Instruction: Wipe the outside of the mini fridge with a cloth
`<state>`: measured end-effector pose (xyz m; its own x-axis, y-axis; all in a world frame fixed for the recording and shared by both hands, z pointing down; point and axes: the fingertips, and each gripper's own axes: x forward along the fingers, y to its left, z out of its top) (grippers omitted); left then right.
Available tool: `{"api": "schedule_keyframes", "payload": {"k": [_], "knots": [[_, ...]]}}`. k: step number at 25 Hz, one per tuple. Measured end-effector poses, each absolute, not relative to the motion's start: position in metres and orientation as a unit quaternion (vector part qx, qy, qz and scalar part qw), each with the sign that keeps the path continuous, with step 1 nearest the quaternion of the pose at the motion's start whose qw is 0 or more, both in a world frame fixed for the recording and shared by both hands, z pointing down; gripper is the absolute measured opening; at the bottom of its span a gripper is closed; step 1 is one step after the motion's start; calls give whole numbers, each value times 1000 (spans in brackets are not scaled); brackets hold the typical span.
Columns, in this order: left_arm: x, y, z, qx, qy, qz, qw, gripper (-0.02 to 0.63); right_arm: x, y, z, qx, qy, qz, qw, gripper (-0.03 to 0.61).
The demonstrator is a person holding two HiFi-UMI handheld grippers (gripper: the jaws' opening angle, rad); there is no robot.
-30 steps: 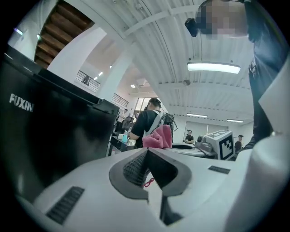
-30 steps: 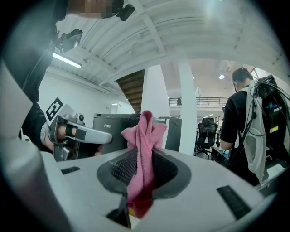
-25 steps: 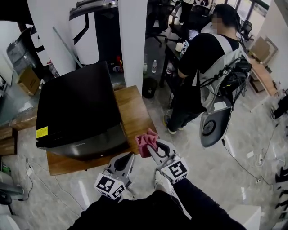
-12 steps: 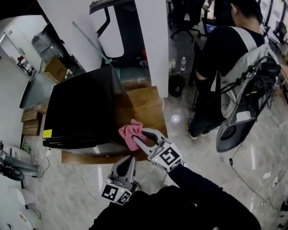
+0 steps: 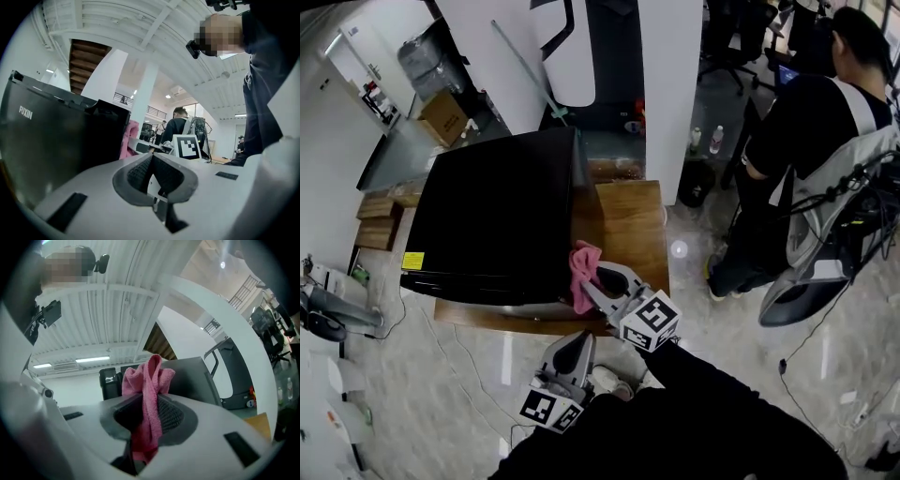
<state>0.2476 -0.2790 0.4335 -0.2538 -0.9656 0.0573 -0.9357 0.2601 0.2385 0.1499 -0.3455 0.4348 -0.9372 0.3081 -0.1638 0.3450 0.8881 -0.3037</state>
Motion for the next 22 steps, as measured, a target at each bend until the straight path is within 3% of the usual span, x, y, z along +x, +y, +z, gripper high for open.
{"api": "schedule_keyframes", "payload": {"k": [5,22], "knots": [[208,-309,446,624,-768,-96,110,5,101,-383,445,141,969,-195,51,89],[203,-406,457,609,-773,-88,152,5,-5,-493,451,162,970,-171,63,87]]}}
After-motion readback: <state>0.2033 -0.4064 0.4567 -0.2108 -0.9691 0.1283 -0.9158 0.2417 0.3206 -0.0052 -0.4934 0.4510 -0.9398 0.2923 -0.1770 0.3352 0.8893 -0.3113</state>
